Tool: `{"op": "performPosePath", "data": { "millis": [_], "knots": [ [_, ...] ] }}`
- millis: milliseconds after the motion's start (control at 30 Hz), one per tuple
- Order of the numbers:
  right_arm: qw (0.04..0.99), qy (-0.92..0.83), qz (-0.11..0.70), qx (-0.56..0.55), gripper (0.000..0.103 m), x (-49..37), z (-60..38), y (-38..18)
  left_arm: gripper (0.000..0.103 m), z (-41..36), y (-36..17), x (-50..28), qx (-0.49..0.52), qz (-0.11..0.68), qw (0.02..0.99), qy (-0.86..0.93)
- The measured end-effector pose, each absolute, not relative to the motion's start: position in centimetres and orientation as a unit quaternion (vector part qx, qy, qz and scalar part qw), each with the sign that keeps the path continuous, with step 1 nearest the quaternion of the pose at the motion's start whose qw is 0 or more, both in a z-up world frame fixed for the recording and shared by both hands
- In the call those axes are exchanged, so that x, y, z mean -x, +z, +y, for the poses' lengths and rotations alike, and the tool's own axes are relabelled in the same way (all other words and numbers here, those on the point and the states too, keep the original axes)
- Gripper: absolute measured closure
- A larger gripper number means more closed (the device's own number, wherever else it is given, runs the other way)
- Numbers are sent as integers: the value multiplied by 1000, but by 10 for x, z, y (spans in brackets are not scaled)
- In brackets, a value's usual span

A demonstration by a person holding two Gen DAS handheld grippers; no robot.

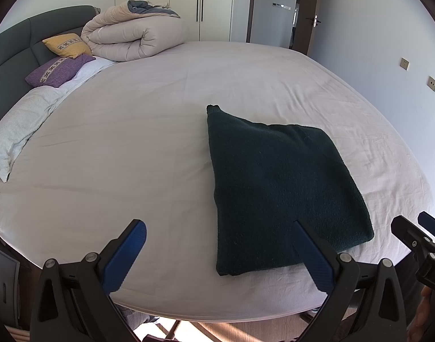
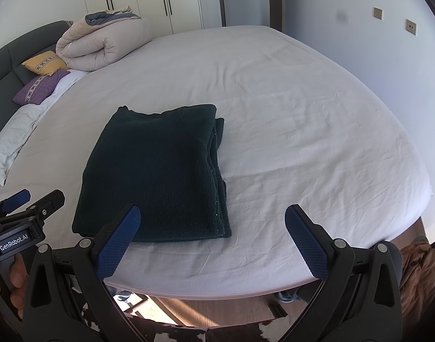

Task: Fold small clothes

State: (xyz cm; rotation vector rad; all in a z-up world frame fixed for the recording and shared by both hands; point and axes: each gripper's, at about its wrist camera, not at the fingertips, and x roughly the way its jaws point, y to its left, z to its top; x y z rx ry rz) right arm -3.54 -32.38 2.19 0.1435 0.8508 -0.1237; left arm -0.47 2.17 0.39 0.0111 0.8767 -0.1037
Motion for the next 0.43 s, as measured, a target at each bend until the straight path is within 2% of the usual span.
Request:
{"op": "performPosePath", "data": {
  "millis": [433],
  "knots": [
    [904, -58, 417, -73, 0, 33, -327, 19, 0, 24, 1, 3, -12, 425, 904, -49]
  ]
}}
